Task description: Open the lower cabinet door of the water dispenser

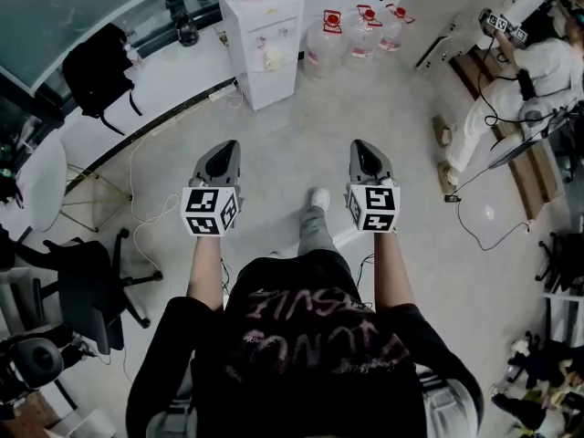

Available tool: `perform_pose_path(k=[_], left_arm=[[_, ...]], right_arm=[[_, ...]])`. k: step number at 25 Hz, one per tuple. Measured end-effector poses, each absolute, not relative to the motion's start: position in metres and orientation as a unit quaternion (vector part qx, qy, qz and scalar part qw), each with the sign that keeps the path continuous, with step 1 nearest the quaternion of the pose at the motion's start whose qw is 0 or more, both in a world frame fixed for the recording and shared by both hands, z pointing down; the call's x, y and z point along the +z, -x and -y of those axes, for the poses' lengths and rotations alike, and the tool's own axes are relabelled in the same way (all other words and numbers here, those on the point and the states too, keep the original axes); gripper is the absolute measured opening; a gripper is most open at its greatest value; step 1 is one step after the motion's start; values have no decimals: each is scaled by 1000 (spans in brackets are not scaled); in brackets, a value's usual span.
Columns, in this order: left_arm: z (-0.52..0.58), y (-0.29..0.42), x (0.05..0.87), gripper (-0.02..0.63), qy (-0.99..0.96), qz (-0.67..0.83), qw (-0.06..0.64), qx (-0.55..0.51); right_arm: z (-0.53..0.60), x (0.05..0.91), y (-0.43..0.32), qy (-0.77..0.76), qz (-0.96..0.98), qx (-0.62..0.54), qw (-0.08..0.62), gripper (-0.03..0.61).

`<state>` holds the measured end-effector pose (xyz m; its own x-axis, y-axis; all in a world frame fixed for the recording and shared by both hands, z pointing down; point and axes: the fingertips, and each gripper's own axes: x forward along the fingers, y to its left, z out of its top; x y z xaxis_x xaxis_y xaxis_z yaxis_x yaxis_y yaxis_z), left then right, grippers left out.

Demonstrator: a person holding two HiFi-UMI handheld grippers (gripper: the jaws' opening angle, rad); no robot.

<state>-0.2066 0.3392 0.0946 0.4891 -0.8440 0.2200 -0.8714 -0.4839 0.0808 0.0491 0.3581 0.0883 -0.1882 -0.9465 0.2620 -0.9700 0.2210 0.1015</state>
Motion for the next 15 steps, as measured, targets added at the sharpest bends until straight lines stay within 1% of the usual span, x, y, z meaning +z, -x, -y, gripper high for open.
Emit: perform_pose_path(k=[10,15], left_arm=[[-223,157,114,12,-848,506,105,114],[-162,132,127,12,-832,523,125,133]], right_arm=[[-226,106,-100,-602,784,65,135,14],[-152,124,-132,-579,798,81,146,14]])
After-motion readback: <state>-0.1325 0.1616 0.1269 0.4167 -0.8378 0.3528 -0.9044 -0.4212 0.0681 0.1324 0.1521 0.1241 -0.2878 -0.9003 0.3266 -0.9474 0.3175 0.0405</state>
